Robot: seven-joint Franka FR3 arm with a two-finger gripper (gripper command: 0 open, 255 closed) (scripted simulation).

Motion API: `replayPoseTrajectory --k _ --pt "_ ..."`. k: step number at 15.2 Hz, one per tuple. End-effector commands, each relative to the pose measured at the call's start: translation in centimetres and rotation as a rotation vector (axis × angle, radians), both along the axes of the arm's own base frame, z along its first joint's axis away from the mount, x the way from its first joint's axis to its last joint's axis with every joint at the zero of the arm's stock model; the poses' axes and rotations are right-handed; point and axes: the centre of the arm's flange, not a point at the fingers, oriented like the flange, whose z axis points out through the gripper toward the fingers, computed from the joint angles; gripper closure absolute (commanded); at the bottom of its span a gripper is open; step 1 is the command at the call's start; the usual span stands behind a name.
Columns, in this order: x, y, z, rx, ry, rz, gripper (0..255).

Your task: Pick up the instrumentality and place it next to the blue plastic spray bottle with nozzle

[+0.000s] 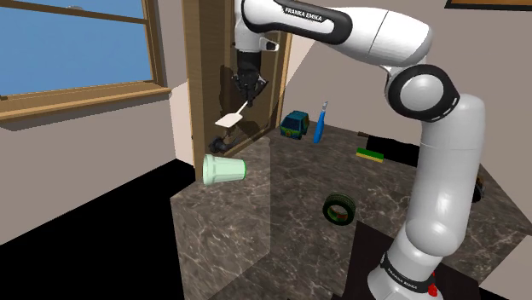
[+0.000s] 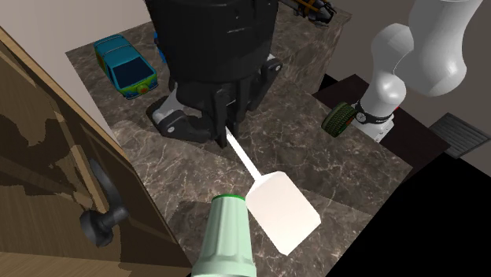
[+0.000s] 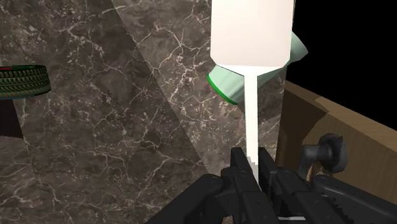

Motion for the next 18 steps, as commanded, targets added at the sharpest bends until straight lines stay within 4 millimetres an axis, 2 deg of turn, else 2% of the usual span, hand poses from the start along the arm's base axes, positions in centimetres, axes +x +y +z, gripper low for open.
replayPoseTrajectory --k 1,18 --pt "-0.8 -2.0 0.2 0.000 0.000 0.000 255" --pt "-8.1 -23.2 0.2 0.000 0.000 0.000 255"
